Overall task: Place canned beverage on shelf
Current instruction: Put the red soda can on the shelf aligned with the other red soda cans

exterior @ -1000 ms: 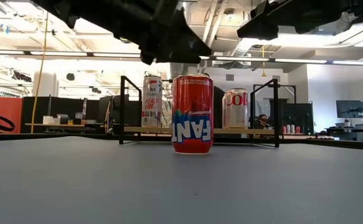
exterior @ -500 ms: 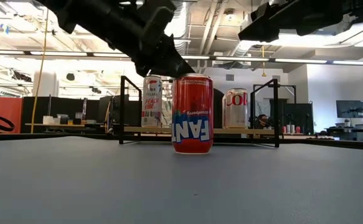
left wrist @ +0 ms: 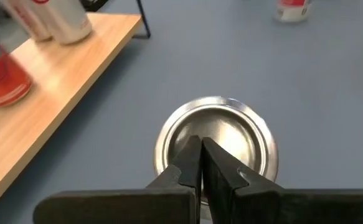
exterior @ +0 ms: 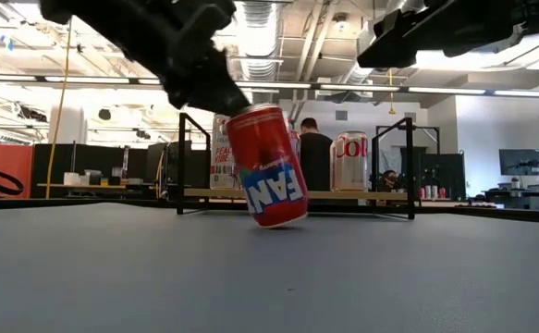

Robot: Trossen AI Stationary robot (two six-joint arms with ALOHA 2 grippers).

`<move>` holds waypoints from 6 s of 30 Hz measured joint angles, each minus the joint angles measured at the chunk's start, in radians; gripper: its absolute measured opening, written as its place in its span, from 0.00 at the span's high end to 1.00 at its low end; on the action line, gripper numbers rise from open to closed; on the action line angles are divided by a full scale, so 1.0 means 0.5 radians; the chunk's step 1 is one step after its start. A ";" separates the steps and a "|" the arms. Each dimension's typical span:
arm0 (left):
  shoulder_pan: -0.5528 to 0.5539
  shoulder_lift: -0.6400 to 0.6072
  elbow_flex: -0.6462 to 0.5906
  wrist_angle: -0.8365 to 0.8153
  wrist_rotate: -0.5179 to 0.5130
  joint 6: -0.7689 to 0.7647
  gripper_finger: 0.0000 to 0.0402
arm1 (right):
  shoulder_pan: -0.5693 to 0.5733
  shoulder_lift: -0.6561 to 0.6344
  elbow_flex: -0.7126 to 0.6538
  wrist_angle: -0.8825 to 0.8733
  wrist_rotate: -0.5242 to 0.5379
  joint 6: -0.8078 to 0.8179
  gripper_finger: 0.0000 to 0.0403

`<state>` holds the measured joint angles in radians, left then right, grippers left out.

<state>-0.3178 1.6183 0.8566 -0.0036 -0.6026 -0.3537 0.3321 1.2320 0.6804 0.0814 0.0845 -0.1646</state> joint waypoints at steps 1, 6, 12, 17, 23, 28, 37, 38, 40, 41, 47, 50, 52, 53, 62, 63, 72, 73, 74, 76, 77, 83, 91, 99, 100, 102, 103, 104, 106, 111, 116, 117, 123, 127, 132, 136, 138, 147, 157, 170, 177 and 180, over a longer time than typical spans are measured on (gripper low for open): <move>-0.018 -0.038 -0.001 -0.056 -0.027 -0.016 1.00 | 0.000 0.000 0.000 0.000 0.000 0.000 0.28; -0.122 -0.265 -0.019 -0.399 -0.105 -0.151 1.00 | 0.000 0.000 0.000 -0.019 0.000 0.000 0.28; -0.223 -0.392 -0.020 -0.600 -0.218 -0.369 1.00 | -0.002 0.001 -0.212 0.284 -0.001 -0.002 0.28; -0.254 -0.322 -0.024 -0.550 -0.222 -0.376 1.00 | -0.002 0.001 -0.443 0.768 0.000 -0.001 0.28; -0.237 -0.123 -0.024 -0.479 -0.205 -0.371 1.00 | -0.063 0.135 -0.399 0.852 0.135 0.022 0.28; -0.222 0.001 -0.013 -0.420 -0.168 -0.334 1.00 | -0.196 0.558 -0.183 0.848 0.034 -0.009 0.28; -0.214 -0.009 -0.015 -0.443 -0.176 -0.314 1.00 | -0.290 1.143 0.030 1.180 0.061 -0.162 0.28; -0.212 -0.009 -0.015 -0.447 -0.175 -0.310 1.00 | -0.292 1.165 0.026 1.239 0.077 -0.150 0.28; -0.203 -0.009 -0.015 -0.452 -0.175 -0.311 1.00 | -0.292 1.201 0.004 1.351 0.144 -0.153 0.28; -0.200 -0.009 -0.015 -0.457 -0.179 -0.312 1.00 | -0.292 1.217 0.002 1.380 0.169 -0.161 0.28; -0.176 -0.010 -0.015 -0.464 -0.167 -0.309 1.00 | -0.297 1.371 0.007 1.549 0.323 -0.192 0.28; -0.145 -0.010 -0.015 -0.471 -0.158 -0.308 1.00 | -0.324 1.483 0.004 1.726 0.362 -0.205 0.28; -0.125 -0.012 -0.015 -0.480 -0.150 -0.305 1.00 | -0.346 1.548 0.004 1.827 0.336 -0.207 0.28; -0.117 -0.012 -0.015 -0.483 -0.148 -0.302 1.00 | -0.358 1.571 0.004 1.844 0.327 -0.206 0.28; -0.061 -0.012 -0.015 -0.520 -0.132 -0.280 1.00 | -0.477 1.728 0.019 2.038 0.059 -0.134 0.28; -0.057 -0.012 -0.015 -0.525 -0.130 -0.280 1.00 | -0.491 1.733 0.027 2.034 0.034 -0.111 0.28; -0.057 -0.010 -0.018 -0.550 -0.130 -0.320 1.00 | -0.567 1.759 0.040 2.006 -0.125 -0.007 0.28; -0.057 -0.010 -0.018 -0.550 -0.129 -0.320 1.00 | -0.567 1.758 0.048 1.977 -0.128 -0.007 0.28; -0.057 -0.010 -0.017 -0.549 -0.127 -0.320 1.00 | -0.567 1.755 0.063 1.918 -0.131 -0.006 0.28; -0.057 -0.010 -0.018 -0.551 -0.124 -0.321 1.00 | -0.568 1.749 0.099 1.814 -0.136 0.000 0.28; -0.058 -0.010 -0.018 -0.552 -0.124 -0.322 1.00 | -0.567 1.749 0.113 1.783 -0.136 0.000 0.28; -0.058 -0.010 -0.018 -0.551 -0.120 -0.331 1.00 | -0.568 1.744 0.153 1.651 -0.180 -0.003 0.28; -0.059 -0.010 -0.018 -0.546 -0.114 -0.333 1.00 | -0.593 1.741 0.175 1.556 -0.270 0.000 0.28; -0.058 -0.010 -0.018 -0.537 -0.094 -0.334 1.00 | -0.609 1.741 0.194 1.470 -0.340 0.018 0.28; -0.058 -0.009 -0.018 -0.536 -0.095 -0.334 1.00 | -0.611 1.741 0.210 1.432 -0.349 0.023 0.28; -0.058 -0.009 -0.018 -0.538 -0.097 -0.334 1.00 | -0.615 1.741 0.235 1.379 -0.354 0.022 0.28; -0.058 -0.009 -0.018 -0.539 -0.097 -0.334 1.00 | -0.616 1.741 0.244 1.354 -0.370 0.021 0.28; -0.058 -0.009 -0.018 -0.539 -0.097 -0.334 1.00 | -0.617 1.741 0.247 1.350 -0.377 0.021 0.28; -0.058 -0.009 -0.018 -0.538 -0.097 -0.334 1.00 | -0.617 1.741 0.248 1.349 -0.378 0.014 0.28; -0.058 -0.009 -0.018 -0.538 -0.094 -0.334 1.00 | -0.617 1.741 0.247 1.349 -0.380 0.006 0.28; -0.059 -0.009 -0.018 -0.539 -0.094 -0.334 1.00 | -0.616 1.736 0.246 1.349 -0.382 0.001 0.29; -0.059 -0.009 -0.018 -0.538 -0.094 -0.334 1.00 | -0.616 1.728 0.246 1.342 -0.382 -0.001 0.30; -0.059 -0.005 -0.016 -0.520 -0.062 -0.313 1.00 | -0.613 1.533 0.232 1.112 -0.427 -0.050 0.30; -0.060 0.000 0.018 -0.473 -0.048 -0.225 1.00 | -0.606 1.275 0.219 0.705 -0.462 -0.106 0.30; -0.060 -0.008 0.192 -0.439 -0.289 -0.006 1.00 | -0.607 0.884 0.280 0.016 -0.449 -0.197 0.30; -0.056 -0.010 0.315 -0.482 -0.286 0.129 1.00 | -0.580 0.649 0.496 -0.606 -0.225 -0.300 0.30; -0.052 -0.014 0.341 -0.472 -0.263 0.159 1.00 | -0.564 0.593 0.643 -0.886 -0.044 -0.373 0.30; -0.058 -0.014 0.339 -0.720 -0.209 0.016 1.00 | -0.608 0.763 1.400 -1.736 0.417 -0.798 0.30; -0.059 -0.015 0.339 -0.785 -0.076 0.000 1.00 | -0.716 1.345 2.039 -2.361 1.092 -1.245 0.30; -0.059 -0.017 0.340 -0.927 -0.058 -0.095 1.00 | -0.851 1.670 2.162 -2.895 1.637 -1.294 0.30; -0.059 -0.017 0.340 -0.962 -0.056 -0.095 1.00 | -0.828 1.560 2.161 -3.047 1.467 -1.021 0.30; -0.059 -0.017 0.340 -0.969 -0.056 -0.099 1.00 | -0.746 1.491 2.161 -3.117 1.311 -0.903 0.30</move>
<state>-0.3473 1.6096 1.0267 -0.4882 -0.6304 -0.4033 -0.0409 1.9776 1.7607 -1.4773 0.7398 -0.6160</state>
